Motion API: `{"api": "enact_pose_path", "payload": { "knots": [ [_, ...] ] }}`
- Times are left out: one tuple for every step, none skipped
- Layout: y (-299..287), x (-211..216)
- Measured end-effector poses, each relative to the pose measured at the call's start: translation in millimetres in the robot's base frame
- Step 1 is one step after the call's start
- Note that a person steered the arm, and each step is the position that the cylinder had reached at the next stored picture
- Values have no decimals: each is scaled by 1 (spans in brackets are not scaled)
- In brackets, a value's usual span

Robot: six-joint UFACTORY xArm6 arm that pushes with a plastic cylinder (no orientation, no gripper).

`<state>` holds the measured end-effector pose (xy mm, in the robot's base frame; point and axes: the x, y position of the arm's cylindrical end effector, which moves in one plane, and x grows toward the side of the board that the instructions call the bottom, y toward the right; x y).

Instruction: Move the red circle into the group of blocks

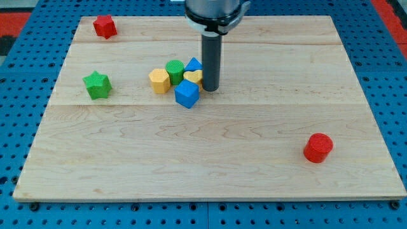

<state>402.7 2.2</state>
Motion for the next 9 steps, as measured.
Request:
{"api": "enact_pose_path", "payload": {
  "knots": [
    [-10, -1],
    [-15, -1],
    [117, 27],
    [255, 88],
    [249, 149],
    [203, 146],
    [132, 115],
    [70, 111],
    [55, 139]
  ]
}}
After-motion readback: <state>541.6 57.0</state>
